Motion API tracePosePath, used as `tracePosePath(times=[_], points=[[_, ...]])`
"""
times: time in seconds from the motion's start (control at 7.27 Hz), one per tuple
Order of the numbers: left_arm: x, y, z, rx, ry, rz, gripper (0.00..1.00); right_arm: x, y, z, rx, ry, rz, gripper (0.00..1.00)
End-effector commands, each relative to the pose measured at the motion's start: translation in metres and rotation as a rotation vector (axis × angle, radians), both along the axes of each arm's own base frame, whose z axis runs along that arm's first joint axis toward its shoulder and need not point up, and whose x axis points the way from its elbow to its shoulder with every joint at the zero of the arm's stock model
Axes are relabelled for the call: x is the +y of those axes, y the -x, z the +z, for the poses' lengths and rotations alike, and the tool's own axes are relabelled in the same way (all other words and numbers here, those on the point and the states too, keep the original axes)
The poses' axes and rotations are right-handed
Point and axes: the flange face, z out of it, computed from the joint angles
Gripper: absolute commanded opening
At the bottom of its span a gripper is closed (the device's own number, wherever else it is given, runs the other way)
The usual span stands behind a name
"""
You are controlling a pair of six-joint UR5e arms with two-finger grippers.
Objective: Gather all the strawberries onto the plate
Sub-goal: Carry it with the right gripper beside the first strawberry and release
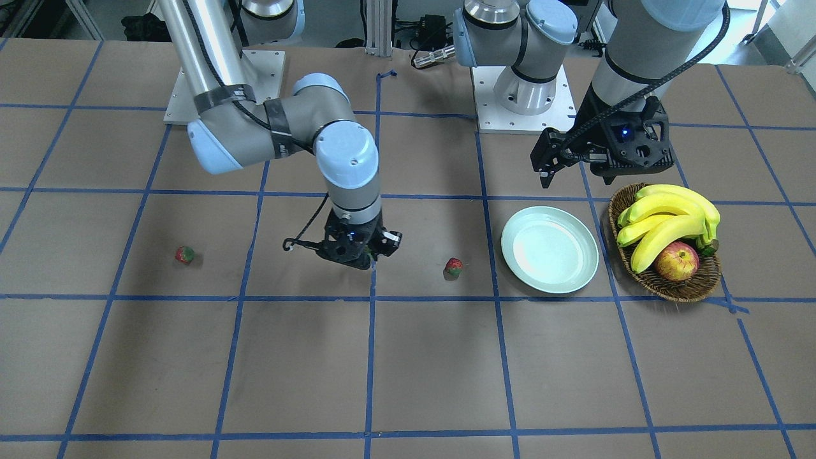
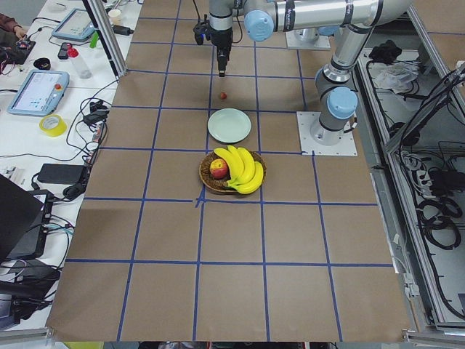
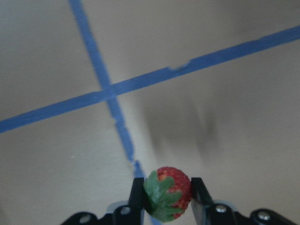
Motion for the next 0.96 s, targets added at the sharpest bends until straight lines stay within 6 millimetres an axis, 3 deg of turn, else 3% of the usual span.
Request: tracePosePath(times=[0.0, 0.14, 0.28, 0.41, 0.55, 0.83], points=[[0.0005, 0.0002, 0.0006, 0.0, 0.001, -0.006, 1.0, 0.0054, -0.0772, -0.0146, -0.06, -0.03, -0.048, 0.0], [0.0005, 0.0, 0.0006, -0.002, 0.001, -0.006, 1.0, 0.0069, -0.079, -0.0187, -0.057, -0.038, -0.048, 0.0], [0.0, 0.0009, 0.0001, 0.0, 0.001, -0.006, 1.0, 0.0071, -0.0789, -0.017, -0.058, -0.036, -0.049, 0.11], [0.0001, 0.0025, 0.0008, 0.001, 0.003, 0.002, 1.0, 0.0071, -0.0789, -0.0169, -0.058, -0.036, -0.049, 0.42], [0.0001, 0.0025, 0.0008, 0.001, 0.003, -0.009, 1.0, 0.0075, -0.0787, -0.0164, -0.057, -0.039, -0.048, 0.95], [0.0001, 0.002, 0.0008, -0.003, 0.002, -0.01, 1.0, 0.0098, -0.0772, -0.0176, -0.051, -0.045, -0.038, 1.0]])
